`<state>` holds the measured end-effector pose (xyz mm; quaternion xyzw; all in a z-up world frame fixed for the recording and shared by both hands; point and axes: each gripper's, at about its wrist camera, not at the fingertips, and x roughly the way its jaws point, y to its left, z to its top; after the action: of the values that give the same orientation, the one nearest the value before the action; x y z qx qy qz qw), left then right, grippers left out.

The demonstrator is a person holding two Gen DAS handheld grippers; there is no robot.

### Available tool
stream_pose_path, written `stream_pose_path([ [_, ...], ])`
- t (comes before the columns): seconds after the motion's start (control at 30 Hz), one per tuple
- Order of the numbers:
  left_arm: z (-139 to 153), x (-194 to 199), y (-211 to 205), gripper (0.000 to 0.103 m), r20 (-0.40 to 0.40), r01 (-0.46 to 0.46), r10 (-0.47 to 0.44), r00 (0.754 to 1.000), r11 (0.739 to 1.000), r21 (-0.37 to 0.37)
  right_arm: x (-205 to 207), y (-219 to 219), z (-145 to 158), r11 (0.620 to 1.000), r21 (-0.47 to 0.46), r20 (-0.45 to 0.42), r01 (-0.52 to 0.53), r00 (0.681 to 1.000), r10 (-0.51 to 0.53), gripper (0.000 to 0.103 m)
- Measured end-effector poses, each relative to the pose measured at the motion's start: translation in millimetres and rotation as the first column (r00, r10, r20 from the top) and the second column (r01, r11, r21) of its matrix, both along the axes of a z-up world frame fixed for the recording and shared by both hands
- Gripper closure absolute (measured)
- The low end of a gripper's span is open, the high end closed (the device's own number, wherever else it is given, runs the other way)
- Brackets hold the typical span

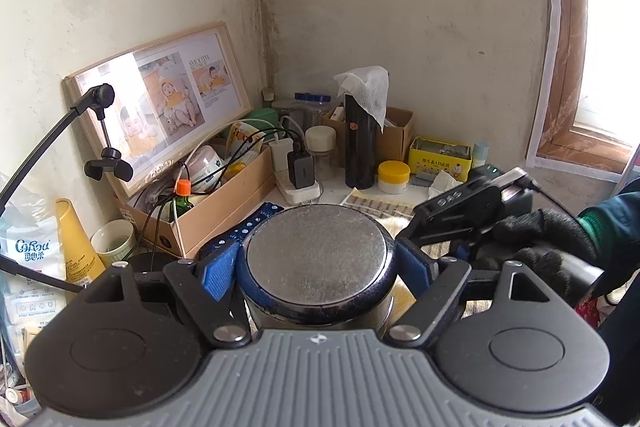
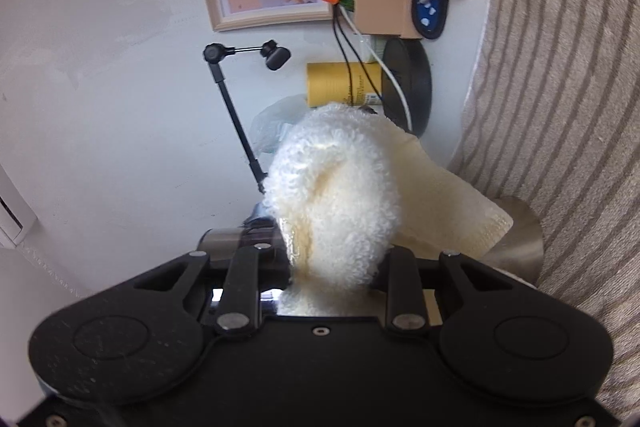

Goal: Clean container
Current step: 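Wipe the cream towel around the thermos lid with the right gripper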

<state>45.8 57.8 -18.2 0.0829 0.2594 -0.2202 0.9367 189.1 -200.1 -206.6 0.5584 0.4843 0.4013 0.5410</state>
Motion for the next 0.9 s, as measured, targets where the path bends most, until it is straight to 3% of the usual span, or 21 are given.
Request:
stream_pose_path([
  [0.33, 1.7, 3.3, -9.8, 0.02, -0.017, -0.024, 0.025, 1.0, 0.999, 0.023, 13.2, -1.9, -55.0, 0.997, -0.062, -0.103, -0.054, 0.994, 0.047, 0.078],
  [0.5, 2.4, 4.5, -12.1, 0.02, -0.024, -0.034, 0.034, 0.999, 0.999, 0.032, 15.6, -2.3, -77.3, 0.983, -0.152, -0.106, -0.106, 0.99, 0.09, 0.08],
  [0.6, 2.4, 5.3, -13.2, 0.02, -0.024, -0.036, 0.037, 0.999, 0.999, 0.038, 15.1, -3.2, -79.1, 0.981, -0.152, -0.074, -0.12, 0.991, 0.11, 0.084],
  [0.7, 1.9, 5.8, -13.8, 0.02, -0.021, -0.039, 0.04, 0.999, 0.998, 0.04, 15.7, -2.0, -77.2, 0.981, -0.153, -0.085, -0.116, 0.991, 0.104, 0.079],
  [0.9, 5.6, 9.4, -18.2, 0.02, -0.049, -0.044, 0.047, 0.998, 0.997, 0.067, 17.7, -2.5, -65.9, 0.993, -0.06, -0.116, -0.104, 0.989, 0.097, 0.079],
])
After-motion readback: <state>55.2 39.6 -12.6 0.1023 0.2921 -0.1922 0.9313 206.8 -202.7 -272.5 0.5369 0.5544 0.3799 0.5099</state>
